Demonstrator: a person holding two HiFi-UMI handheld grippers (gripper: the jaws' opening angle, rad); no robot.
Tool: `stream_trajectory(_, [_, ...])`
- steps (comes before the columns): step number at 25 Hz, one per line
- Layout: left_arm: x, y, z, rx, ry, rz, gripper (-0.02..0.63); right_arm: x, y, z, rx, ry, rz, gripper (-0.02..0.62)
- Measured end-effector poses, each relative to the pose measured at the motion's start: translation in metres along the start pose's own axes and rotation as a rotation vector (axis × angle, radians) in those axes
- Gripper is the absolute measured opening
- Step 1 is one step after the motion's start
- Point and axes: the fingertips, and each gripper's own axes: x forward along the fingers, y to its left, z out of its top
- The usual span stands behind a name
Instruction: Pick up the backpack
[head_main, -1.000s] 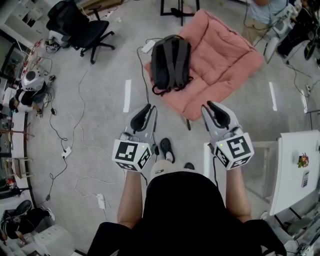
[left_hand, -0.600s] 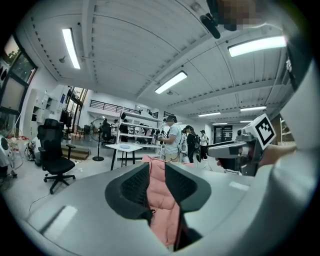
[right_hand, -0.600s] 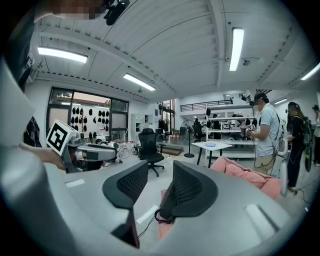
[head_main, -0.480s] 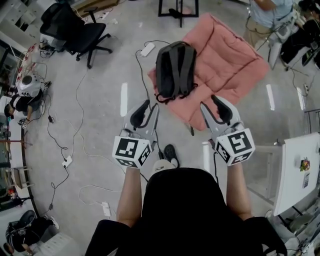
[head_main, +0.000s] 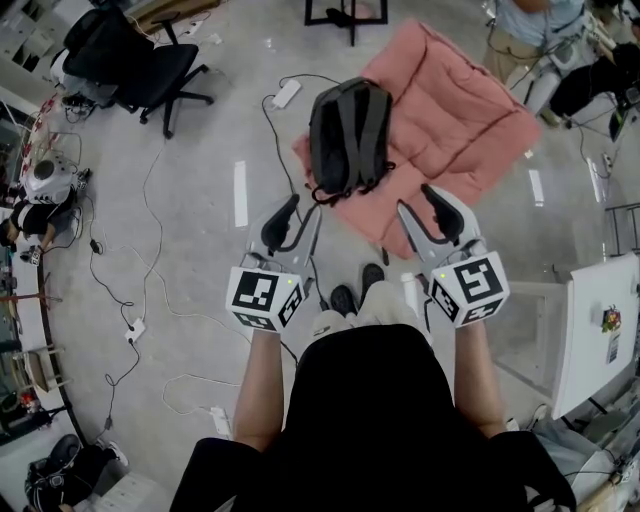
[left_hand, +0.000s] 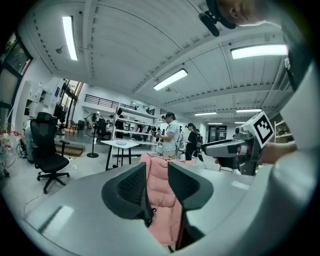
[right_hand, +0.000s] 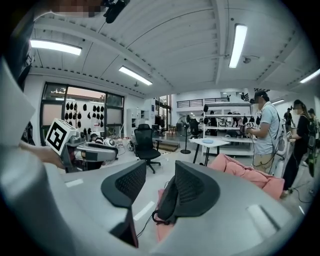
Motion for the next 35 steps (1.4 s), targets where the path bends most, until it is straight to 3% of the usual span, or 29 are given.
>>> stream_trajectory(7, [0.013,0.011,-0.014,-0.025,0.034,0.005,0.14,0.023,-0.018,-0.007,0.022,0.024,-0.014,0.163])
stream_trajectory(15, [0.051,0.056,-0.012,-0.019,0.078,0.023,0.146,0.08,-0.051,0.007,0.055,-0.007,-0.026,0.163])
stream_trajectory(35, [0.196,0.128,0.012,0.023,0.171,0.046,0.158,0.229,-0.163,0.01,0.093,0.055,0.064,0.163])
